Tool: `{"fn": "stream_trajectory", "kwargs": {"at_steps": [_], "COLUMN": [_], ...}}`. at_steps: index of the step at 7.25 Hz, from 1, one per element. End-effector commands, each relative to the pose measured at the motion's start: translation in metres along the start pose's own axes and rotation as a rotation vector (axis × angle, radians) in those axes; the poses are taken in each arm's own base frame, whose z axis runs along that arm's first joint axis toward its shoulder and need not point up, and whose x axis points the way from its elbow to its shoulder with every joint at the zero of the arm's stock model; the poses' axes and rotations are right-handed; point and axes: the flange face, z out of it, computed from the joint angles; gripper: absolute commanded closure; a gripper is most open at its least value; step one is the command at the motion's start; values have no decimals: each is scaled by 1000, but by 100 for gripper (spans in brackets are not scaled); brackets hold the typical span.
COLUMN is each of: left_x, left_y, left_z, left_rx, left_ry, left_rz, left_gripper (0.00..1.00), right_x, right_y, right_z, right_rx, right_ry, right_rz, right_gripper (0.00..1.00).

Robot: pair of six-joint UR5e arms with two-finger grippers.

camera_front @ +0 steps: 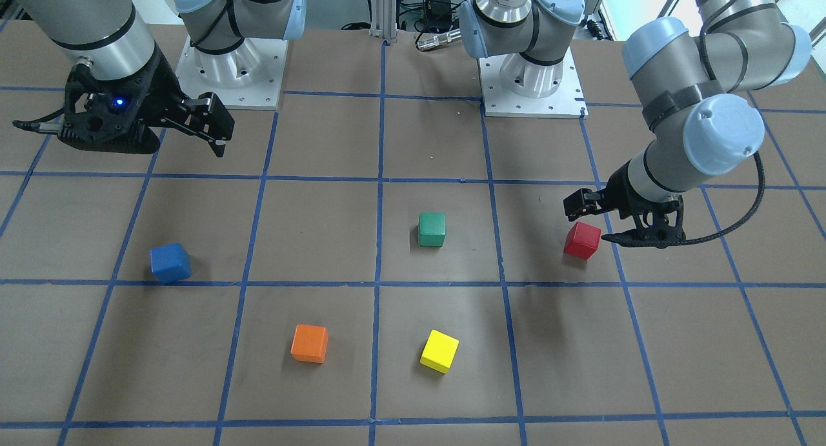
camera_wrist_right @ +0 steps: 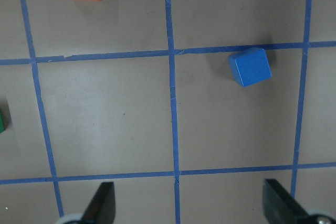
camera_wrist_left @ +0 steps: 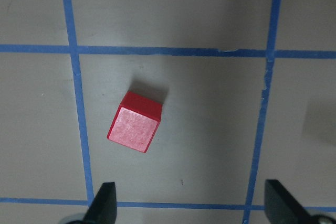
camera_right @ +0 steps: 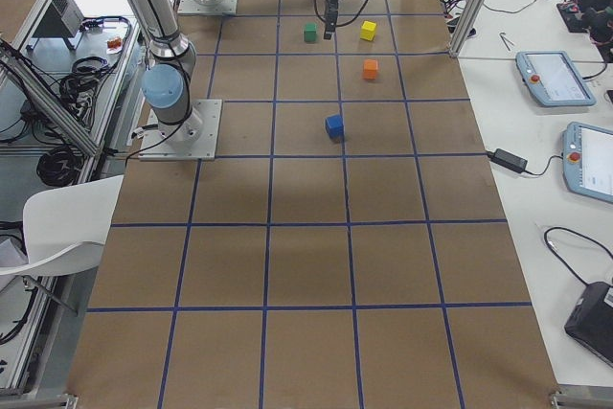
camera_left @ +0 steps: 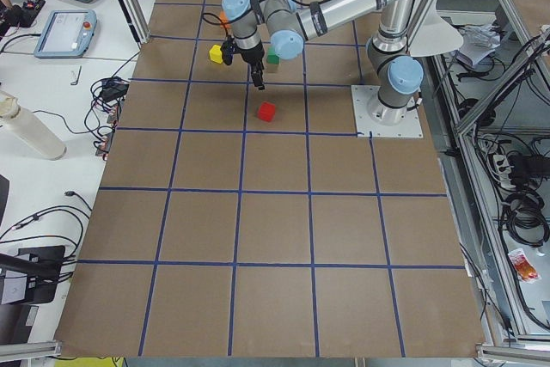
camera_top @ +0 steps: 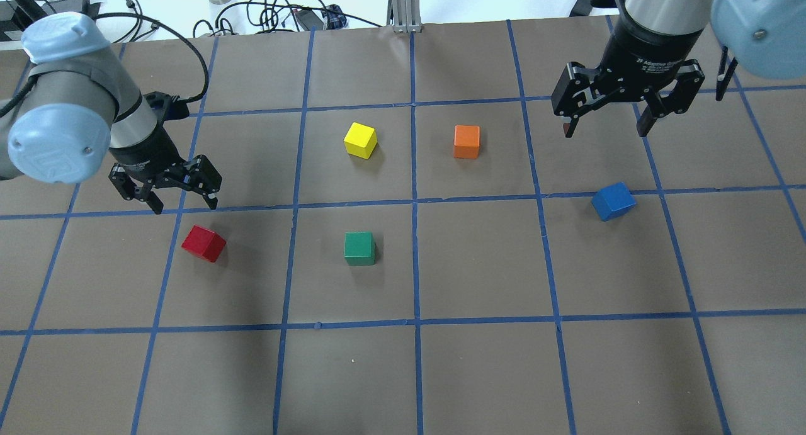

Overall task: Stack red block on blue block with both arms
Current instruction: 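Close the left gripper on the red cube and lift it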

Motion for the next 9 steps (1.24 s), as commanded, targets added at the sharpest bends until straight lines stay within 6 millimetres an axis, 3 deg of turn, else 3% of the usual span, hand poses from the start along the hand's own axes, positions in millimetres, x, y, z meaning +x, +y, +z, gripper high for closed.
{"fn": "stream_trajectory", "kwargs": {"at_steps": [1, 4, 7, 8, 9], "left_x": [-10, -14, -15, -16, -16], "left_y": [5, 9, 7, 6, 4], "left_z": [43, 91, 107, 103, 105], "left_rx": [10, 120, 95, 104, 104], "left_ry": [-4, -77, -83, -88, -83], "left_rz": [127, 310, 362, 371, 361], "left_gripper": [0, 0, 4, 38, 93], "right_x": [0, 1, 2, 2, 2], "right_y": [1, 0, 0, 1, 1], "right_z": [2, 4, 3, 4, 0], "right_rx": [-6, -9, -6, -8, 0], "right_ry": [1, 9, 7, 4, 5], "right_rz": [0, 0, 3, 2, 2], "right_gripper": [0, 0, 0, 0, 0]}}
